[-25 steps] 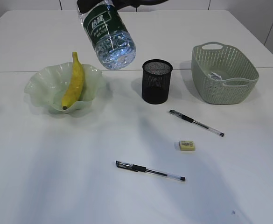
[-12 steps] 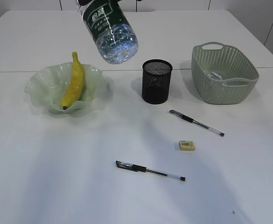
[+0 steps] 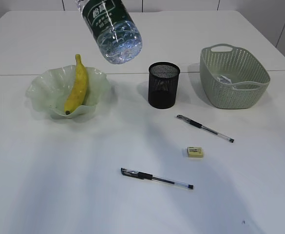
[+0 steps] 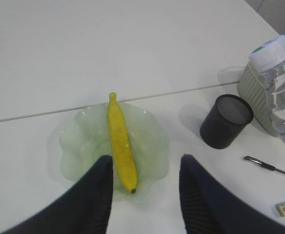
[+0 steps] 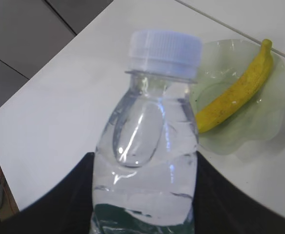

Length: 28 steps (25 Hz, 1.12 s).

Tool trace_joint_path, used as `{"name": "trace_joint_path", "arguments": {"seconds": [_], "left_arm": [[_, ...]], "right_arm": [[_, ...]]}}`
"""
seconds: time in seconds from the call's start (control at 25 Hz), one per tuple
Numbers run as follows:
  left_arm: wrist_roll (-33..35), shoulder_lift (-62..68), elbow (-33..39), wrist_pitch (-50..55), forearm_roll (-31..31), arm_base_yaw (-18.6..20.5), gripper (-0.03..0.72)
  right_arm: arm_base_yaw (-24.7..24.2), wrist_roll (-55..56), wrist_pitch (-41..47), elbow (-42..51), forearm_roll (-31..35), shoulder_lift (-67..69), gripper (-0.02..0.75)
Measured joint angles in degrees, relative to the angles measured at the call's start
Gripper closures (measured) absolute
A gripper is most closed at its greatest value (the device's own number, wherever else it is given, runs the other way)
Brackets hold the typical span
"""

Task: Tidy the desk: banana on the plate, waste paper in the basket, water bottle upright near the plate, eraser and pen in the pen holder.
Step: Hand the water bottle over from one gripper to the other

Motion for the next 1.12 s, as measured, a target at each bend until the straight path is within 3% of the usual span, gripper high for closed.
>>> {"name": "trace_joint_path", "arguments": {"seconds": [0.4, 0.68, 1.12], "left_arm": [[2.8, -7.2, 11.5, -11.8, -0.4, 0.0, 0.370], [4.4, -12.6, 19.9, -22.7, -0.6, -2.9, 0.370], [6.9, -13.1, 21.6, -24.7, -1.0, -8.6, 0.402]], "right_arm": [[0.0, -3.7, 0.1, 0.0, 2.6, 0.0, 0.360], [0.0, -8.7, 0.1, 0.0, 6.5, 0.0, 0.360], [0.0, -16.4, 0.3, 0.0, 11.8, 0.0, 0.360]]}}
